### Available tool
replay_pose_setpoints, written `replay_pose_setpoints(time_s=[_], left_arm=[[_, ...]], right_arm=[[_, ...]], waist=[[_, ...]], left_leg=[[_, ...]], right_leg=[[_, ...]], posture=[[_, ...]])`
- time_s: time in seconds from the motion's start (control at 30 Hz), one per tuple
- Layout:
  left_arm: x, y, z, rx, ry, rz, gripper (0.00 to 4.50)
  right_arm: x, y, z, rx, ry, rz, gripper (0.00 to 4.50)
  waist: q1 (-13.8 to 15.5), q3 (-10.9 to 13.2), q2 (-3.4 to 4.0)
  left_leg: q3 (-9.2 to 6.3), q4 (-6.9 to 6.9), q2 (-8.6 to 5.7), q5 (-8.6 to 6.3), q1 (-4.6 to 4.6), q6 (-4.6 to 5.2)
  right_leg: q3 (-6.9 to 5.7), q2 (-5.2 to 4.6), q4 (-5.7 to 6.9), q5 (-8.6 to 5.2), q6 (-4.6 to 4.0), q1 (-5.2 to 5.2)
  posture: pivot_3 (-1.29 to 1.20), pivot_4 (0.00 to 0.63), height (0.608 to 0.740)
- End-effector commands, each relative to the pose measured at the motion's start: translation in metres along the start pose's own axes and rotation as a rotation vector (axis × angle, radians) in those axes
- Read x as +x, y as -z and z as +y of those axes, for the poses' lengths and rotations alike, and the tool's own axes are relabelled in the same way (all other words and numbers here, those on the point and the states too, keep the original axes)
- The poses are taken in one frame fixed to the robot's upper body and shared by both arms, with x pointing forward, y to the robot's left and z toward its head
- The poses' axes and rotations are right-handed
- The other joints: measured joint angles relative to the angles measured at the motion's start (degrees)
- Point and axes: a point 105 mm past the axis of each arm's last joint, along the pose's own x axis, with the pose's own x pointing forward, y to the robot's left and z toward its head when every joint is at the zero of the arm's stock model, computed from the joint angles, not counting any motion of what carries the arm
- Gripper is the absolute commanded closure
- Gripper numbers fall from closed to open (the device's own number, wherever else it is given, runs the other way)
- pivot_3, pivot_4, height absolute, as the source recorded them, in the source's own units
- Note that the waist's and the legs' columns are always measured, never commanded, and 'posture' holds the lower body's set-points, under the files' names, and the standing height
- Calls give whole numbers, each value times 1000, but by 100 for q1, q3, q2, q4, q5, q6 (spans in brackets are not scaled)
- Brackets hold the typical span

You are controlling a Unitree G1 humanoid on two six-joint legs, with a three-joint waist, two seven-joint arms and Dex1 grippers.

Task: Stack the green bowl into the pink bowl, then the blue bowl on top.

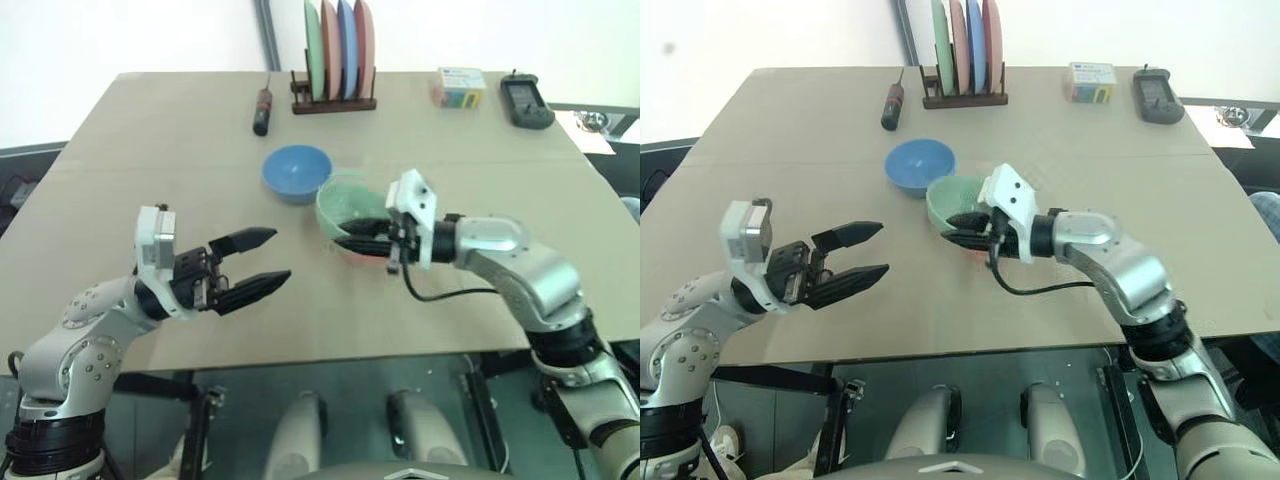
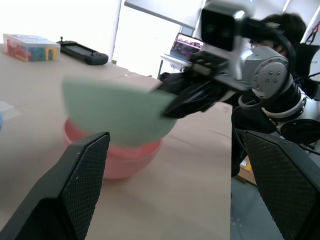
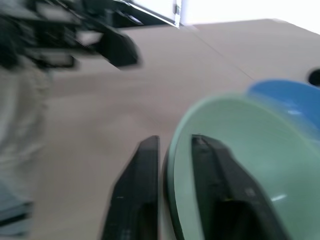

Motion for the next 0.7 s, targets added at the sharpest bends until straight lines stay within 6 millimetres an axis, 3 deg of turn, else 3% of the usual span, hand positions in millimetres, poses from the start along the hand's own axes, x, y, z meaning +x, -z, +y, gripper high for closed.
replay_pose_setpoints(time_s=[0.03, 0.13, 0.17, 0.4, 0.47, 0.5, 0.6, 0.7], left_arm=[[-1, -11, 0, 61, -28, 5, 0], [0, -16, 9, 92, -95, 2, 0], [1, -16, 15, 126, -150, 16, 0], [6, -27, 66, 419, -521, 144, 0], [10, -36, 93, 542, -652, 282, 0], [14, -33, 107, 604, -685, 432, 0], [32, -27, 127, 738, -618, 675, 0], [56, -25, 138, 816, -546, 761, 0]], right_arm=[[-5, 6, -16, -68, 64, 23, 1757], [-13, -2, -20, -83, 87, -4, 398], [-17, -7, -21, -82, 106, -21, 136], [-46, -42, -10, -69, 124, -184, 136], [-60, -56, -3, -58, 127, -249, 136], [-67, -59, -1, -61, 135, -260, 136], [-79, -56, 0, -72, 180, -237, 136], [-87, -54, -1, -68, 226, -225, 136]], waist=[[5, 1, 1], [-7, 1, 1], [-8, 1, 1], [14, 1, 0], [49, 2, -2], [106, 4, -7], [119, 4, -7], [127, 5, -6]], left_leg=[[0, -4, -1, 0, -4, 0], [0, -19, -1, 0, -7, 0], [-2, -22, -1, 0, -7, 0], [-7, -19, -2, 0, -4, 0], [-11, -17, -3, 0, -4, 0], [-14, -16, -3, 0, -5, 0], [-19, -15, -4, 0, -3, 0], [-10, -17, -6, 0, -2, 0]], right_leg=[[0, 0, -2, 0, 0, -3], [0, 0, -5, 4, 7, -8], [-1, 1, -5, 11, 18, -8], [-3, 3, -3, 12, 23, -4], [-7, 3, -1, 13, 23, -2], [-9, 5, -1, 13, 24, -2], [-12, 10, -1, 10, 29, 3], [-9, 6, -14, 10, 28, 5]], posture=[[0, 150, 740], [0, 150, 740], [0, 150, 740], [0, 150, 740], [0, 150, 740], [0, 150, 740], [0, 150, 740], [0, 150, 740]])
